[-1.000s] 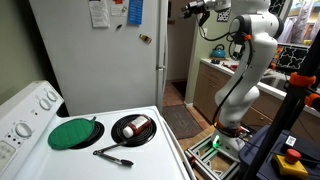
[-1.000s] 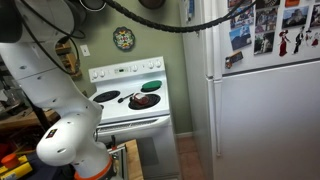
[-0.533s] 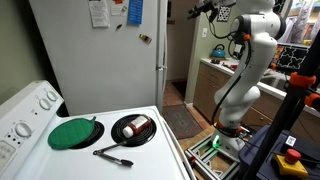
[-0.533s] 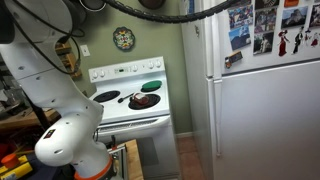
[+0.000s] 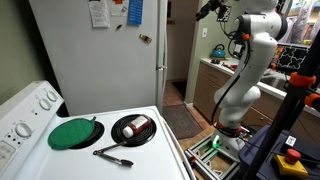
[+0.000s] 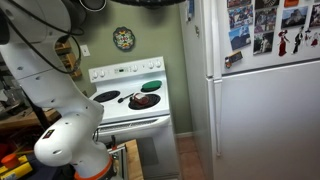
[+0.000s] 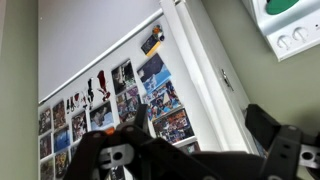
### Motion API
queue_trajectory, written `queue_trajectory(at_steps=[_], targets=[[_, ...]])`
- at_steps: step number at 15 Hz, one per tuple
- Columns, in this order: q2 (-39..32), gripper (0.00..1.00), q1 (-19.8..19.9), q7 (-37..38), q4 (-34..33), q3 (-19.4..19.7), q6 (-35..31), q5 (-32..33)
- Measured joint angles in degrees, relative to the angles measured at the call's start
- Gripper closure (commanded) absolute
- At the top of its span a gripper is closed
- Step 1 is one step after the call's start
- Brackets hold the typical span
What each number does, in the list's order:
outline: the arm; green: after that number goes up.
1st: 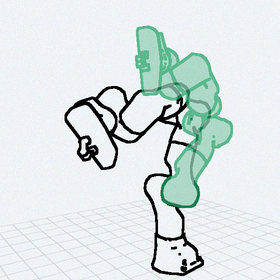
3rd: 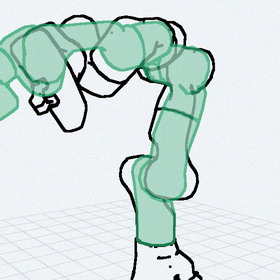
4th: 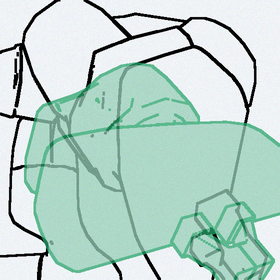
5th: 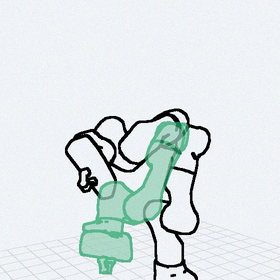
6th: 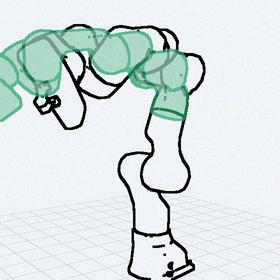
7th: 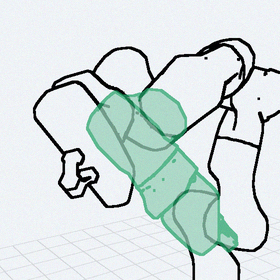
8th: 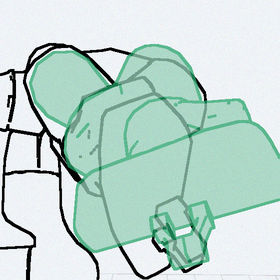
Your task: Pick up the clear lunch box and put it in the second shelf from the bottom in the refrigerator, close the refrigerator door
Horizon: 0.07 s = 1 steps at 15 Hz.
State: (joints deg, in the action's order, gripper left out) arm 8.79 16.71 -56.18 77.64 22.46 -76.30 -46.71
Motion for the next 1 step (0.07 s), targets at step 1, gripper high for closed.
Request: queue_trajectory(at_steps=[1], targets=[[0.0,0.0,0.0,0.0,-0.1,0.1,0.0,0.2]])
